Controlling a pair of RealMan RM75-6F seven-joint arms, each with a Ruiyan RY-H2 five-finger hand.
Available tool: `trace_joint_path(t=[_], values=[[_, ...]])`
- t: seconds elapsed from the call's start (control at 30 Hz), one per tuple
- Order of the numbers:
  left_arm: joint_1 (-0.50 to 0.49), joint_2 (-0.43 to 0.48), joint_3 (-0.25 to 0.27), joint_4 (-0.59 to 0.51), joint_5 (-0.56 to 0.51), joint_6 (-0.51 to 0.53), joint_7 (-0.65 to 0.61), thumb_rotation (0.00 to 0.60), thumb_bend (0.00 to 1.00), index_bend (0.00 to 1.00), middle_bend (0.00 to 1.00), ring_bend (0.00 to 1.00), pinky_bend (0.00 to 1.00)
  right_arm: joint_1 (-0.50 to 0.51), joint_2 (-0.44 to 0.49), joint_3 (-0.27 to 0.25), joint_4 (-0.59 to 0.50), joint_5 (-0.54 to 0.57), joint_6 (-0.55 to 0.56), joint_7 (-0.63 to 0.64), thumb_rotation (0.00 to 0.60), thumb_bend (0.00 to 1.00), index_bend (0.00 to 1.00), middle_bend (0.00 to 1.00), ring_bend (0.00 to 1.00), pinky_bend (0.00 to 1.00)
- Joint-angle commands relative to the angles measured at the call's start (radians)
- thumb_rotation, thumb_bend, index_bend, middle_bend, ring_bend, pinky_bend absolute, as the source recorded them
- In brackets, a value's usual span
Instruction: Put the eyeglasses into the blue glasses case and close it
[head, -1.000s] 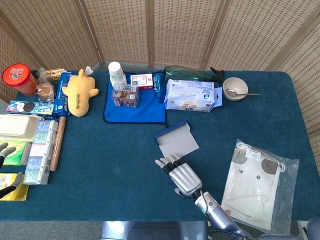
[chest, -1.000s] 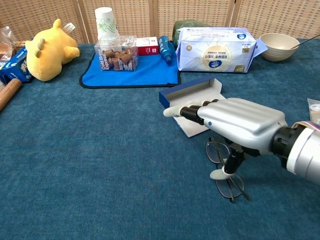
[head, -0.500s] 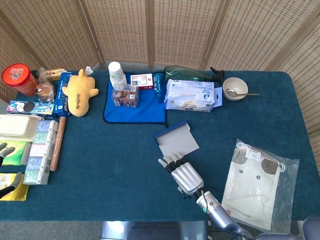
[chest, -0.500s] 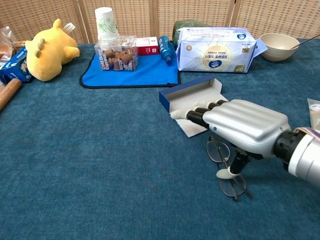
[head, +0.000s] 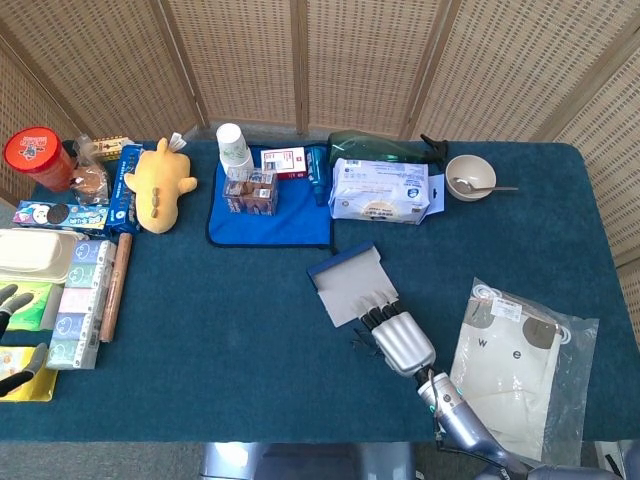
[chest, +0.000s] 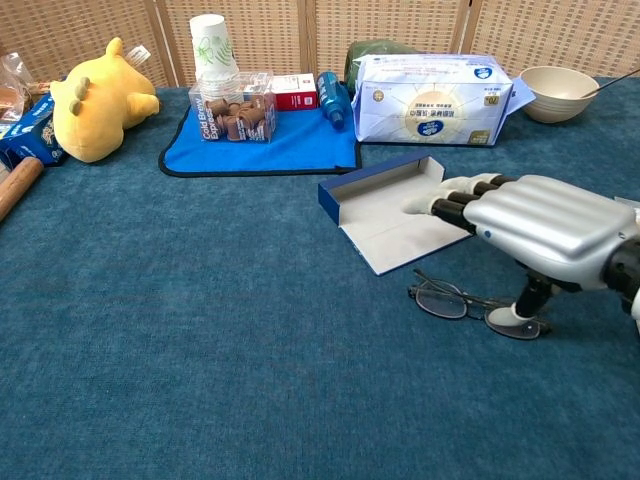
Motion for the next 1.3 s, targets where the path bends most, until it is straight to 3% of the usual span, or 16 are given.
trace_joint_path(t=[0.03,0.33,0.5,0.7,1.3], values=[[0.000,-0.001,0.000,0.001,0.001,0.000,0.000,0.600,0.29,0.20,0.14,0.05,0.00,0.002,0.006,0.007,0.022,-0.003,0.002,0.012,0.600,0.00,0.00,0.10,0.02,0.11],[0.003,0.001,0.002,0.000,0.005,0.007,0.000,0.600,0.29,0.20,0.14,0.05,0.00,0.009,0.036,0.026,0.020,0.013,-0.008,0.039,0.600,0.00,0.00,0.12,0.04,0.11],[0.002,-0.003,0.005,0.002,0.005,0.004,-0.002,0.600,0.29,0.20,0.14,0.05,0.00,0.004,0.061,0.007,-0.055,0.029,-0.027,0.035,0.600,0.10,0.17,0.18,0.13,0.13],[0.000,-0.004,0.001,0.009,0.004,0.004,-0.007,0.600,0.29,0.20,0.14,0.05,0.00,0.012,0.057,0.007,-0.084,0.062,-0.043,0.000,0.600,0.20,0.31,0.22,0.18,0.16],[0.012,-0.006,0.001,0.042,-0.004,0.018,-0.044,0.600,0.29,0.20,0.14,0.05,0.00,0.059,0.006,0.032,-0.052,0.151,-0.085,-0.030,0.600,0.28,0.45,0.29,0.24,0.21]])
